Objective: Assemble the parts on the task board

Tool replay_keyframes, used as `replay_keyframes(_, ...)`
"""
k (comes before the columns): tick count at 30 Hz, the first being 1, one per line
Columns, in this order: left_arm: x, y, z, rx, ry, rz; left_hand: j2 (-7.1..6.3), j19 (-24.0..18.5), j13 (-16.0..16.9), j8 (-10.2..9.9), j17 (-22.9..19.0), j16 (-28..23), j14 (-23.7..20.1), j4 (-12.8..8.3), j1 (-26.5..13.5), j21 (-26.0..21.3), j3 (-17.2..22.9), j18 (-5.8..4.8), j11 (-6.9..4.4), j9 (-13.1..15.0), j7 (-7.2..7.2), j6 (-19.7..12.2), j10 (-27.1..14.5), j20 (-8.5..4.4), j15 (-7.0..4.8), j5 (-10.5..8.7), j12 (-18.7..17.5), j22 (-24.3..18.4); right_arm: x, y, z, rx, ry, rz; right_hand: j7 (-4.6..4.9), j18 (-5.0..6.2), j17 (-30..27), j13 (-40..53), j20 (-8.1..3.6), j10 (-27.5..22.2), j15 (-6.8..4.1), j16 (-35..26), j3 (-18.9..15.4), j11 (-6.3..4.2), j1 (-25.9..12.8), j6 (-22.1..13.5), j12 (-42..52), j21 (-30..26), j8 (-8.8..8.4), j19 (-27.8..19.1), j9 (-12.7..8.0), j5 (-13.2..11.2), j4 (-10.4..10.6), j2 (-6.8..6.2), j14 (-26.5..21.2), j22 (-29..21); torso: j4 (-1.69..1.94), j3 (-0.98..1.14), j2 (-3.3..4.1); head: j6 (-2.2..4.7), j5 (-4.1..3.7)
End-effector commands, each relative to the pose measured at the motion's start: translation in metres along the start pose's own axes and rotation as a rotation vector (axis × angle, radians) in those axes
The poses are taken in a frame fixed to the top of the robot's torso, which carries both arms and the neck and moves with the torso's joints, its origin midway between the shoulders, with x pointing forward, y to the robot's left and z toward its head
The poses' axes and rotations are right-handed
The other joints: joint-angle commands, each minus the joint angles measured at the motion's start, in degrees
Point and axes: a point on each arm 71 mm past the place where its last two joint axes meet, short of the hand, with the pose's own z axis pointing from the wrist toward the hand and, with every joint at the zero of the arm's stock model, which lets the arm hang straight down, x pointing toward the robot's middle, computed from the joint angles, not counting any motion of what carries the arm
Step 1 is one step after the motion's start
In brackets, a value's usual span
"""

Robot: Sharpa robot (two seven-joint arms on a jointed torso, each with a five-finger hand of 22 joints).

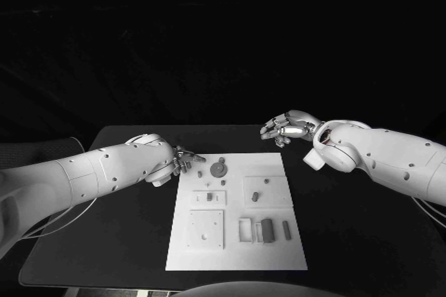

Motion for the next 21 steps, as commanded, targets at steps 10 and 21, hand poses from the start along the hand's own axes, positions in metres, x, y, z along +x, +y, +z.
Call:
replay_keyframes(10, 0.003, -0.008, 0.004, 0.011, 0.011, 0.053, 4.93, 0.23, 0.43, -0.44, -0.58, 1.21, -0.25, 3.55, 6.87, -0.16, -10.05, 0.25, -0.19, -0.32, -0.35, 0.85, -0.07, -0.15, -0.64, -0.3, 1.04, 1.06, 0.003, 0.002, 0.001, -0.007, 0.014, 0.003, 2.15, 0.81, -0.07, -0.11, 0.11, -9.5, 0.08, -0.34, -0.07, 2.06, -0.39, 2.57, -0.22, -0.31, -0.38, 0.35, -0.08, -0.03, -0.03, -0.02, -0.33, 0.5, -0.06, -0.08, 0.21, -0.09, -0.21)
replay_keyframes(21, 0.016, -0.015, 0.009, 0.024, 0.023, 0.08, 8.79, 0.98, -0.16, -1.25, -2.37, 1.93, 0.08, 13.72, 22.02, -0.66, -24.43, -0.18, -0.28, -1.82, -0.47, 2.02, 0.09, -0.46, -0.78, 5.33, 1.59, 1.63, 0.004, 0.003, 0.002, -0.009, 0.018, 0.003, 2.15, 0.81, -0.08, -0.12, 0.11, -9.51, 0.08, -0.34, -0.07, 2.07, -0.43, 2.58, -0.2, -0.31, -0.39, 0.36, -0.09, -0.04, -0.01, 0.0, -0.32, 0.51, -0.09, -0.1, 0.25, 0.02, -0.23)
